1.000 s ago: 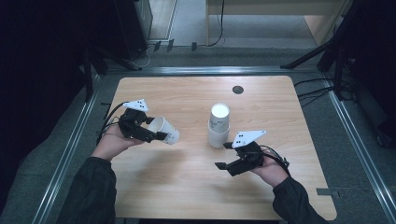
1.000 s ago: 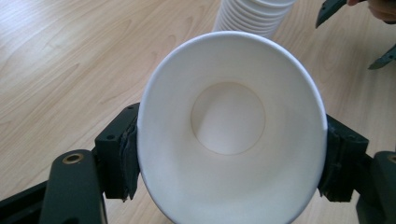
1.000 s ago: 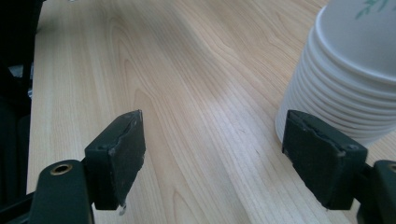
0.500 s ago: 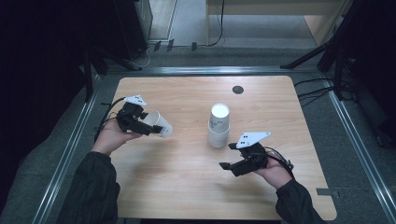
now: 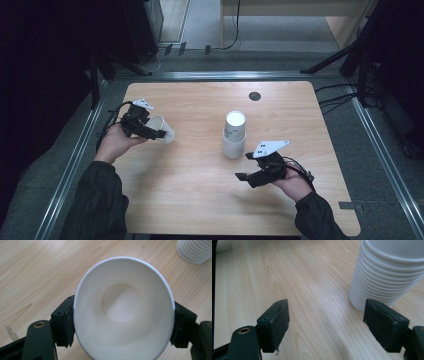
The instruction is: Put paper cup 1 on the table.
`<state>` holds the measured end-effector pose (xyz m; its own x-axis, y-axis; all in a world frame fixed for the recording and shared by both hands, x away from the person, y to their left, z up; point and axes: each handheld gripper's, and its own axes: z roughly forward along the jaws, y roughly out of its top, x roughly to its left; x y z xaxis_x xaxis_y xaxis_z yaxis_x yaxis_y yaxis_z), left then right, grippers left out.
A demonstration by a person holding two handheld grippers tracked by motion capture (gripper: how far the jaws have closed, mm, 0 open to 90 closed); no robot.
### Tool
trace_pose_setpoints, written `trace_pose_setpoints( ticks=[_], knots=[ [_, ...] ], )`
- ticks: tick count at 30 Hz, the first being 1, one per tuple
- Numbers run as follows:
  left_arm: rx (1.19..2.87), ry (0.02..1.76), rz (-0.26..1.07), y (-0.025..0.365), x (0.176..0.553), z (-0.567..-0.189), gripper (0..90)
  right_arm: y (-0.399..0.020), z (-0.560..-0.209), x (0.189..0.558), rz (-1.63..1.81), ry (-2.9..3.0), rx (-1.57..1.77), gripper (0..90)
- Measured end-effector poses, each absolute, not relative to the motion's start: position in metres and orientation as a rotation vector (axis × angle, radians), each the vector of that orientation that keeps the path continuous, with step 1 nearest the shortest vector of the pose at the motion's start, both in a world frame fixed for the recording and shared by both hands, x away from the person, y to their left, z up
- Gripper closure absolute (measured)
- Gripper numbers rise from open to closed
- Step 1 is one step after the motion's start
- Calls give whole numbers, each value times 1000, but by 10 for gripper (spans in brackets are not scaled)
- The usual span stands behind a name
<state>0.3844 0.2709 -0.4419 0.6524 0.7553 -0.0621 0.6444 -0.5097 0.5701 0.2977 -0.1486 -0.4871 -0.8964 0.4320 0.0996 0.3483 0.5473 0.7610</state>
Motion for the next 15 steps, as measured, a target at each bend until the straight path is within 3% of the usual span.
trace_pose_setpoints(
  ticks=[15],
  knots=[
    [2371, 1246, 310, 282, 403, -449, 241, -138, -480, 303, 1368, 2668, 641, 213]
  ],
)
